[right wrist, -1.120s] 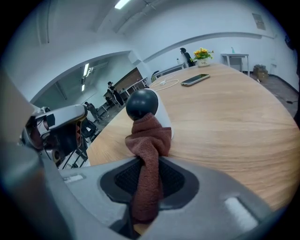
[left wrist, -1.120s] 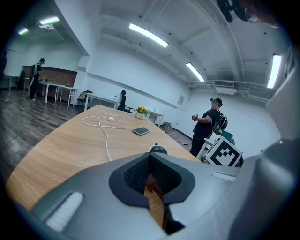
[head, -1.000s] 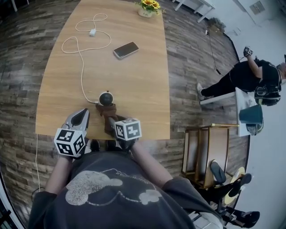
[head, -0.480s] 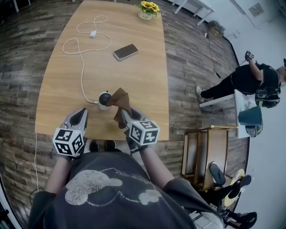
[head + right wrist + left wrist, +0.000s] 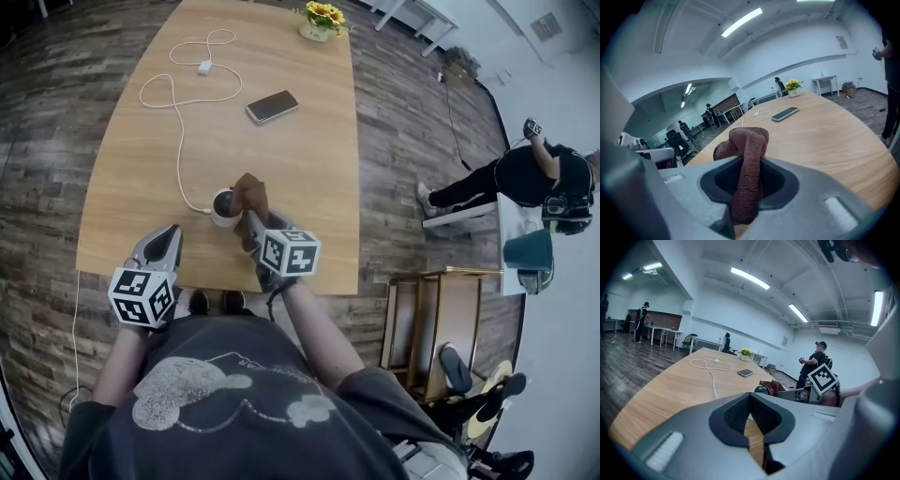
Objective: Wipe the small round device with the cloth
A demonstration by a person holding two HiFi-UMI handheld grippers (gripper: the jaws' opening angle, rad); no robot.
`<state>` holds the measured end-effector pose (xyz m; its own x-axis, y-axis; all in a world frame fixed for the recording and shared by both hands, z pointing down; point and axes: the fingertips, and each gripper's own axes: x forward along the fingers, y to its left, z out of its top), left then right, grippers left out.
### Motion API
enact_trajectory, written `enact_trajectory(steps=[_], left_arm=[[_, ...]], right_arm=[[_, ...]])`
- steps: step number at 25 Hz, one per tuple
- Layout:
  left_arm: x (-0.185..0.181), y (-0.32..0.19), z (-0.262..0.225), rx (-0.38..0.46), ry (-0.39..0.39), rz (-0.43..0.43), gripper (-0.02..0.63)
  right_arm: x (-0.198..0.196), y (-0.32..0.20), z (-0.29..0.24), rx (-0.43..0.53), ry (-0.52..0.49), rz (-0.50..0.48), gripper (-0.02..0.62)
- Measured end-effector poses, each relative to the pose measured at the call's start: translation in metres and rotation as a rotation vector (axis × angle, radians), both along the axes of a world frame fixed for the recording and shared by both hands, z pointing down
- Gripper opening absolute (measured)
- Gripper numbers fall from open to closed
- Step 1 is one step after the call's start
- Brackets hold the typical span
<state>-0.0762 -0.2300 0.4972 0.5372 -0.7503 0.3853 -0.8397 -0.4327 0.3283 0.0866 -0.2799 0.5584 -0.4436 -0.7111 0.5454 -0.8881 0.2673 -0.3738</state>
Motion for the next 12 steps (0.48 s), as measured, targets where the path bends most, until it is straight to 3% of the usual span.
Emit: enact_trajectory(steps=[12], left_arm=[[-0.01,-0.008,0.002,-0.004,0.0,-0.034,0.018]], right_arm=[[-0.004,0.011,0.057,-0.164,0.068,-0.056,0.078]])
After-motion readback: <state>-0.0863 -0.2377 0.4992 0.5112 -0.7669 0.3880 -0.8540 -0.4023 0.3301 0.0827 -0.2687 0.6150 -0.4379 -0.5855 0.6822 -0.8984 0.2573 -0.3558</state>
